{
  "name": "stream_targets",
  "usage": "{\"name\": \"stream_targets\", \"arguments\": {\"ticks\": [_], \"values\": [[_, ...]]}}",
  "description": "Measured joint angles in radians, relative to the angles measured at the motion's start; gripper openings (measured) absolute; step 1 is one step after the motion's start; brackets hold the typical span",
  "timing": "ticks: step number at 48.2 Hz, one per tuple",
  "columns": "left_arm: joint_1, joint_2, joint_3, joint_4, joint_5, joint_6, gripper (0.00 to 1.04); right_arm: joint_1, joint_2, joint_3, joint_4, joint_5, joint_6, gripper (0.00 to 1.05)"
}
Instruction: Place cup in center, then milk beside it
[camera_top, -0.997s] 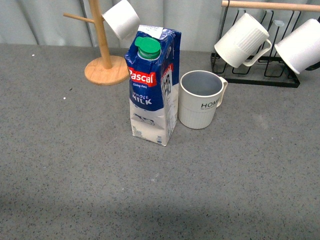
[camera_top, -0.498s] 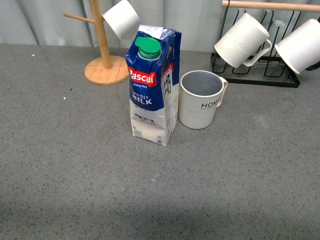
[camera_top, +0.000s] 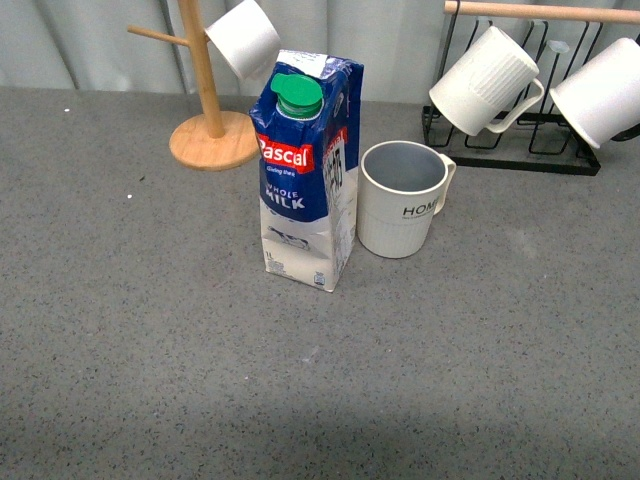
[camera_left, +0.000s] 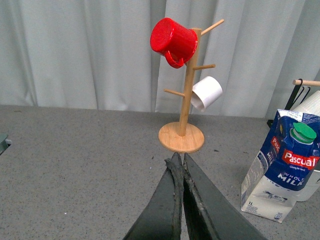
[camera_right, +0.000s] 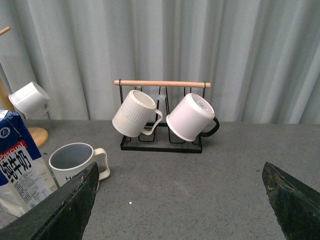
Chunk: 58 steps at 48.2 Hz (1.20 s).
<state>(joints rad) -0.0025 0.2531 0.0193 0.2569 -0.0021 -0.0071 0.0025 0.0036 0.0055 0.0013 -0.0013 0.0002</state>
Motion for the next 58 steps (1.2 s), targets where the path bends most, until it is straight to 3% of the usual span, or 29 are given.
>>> {"name": "stream_targets", "arguments": {"ticks": [15,20,41,58], "values": [[0.000,-0.076,0.000,-0.077,0.000,0.000,0.04,0.000,0.000,0.000,0.000,0.000,0.000,0.96],[0.000,-0.225,0.000,-0.247,0.002,0.000,0.04,0.000,0.000,0.000,0.000,0.000,0.000,0.96],[0.000,-0.249,0.000,-0.255,0.002,-0.001,0.05,0.000,0.000,0.000,0.000,0.000,0.000,0.96],[0.000,-0.249,0.000,-0.255,0.002,0.000,0.62,0.000,0.000,0.000,0.000,0.000,0.000,0.96]]}}
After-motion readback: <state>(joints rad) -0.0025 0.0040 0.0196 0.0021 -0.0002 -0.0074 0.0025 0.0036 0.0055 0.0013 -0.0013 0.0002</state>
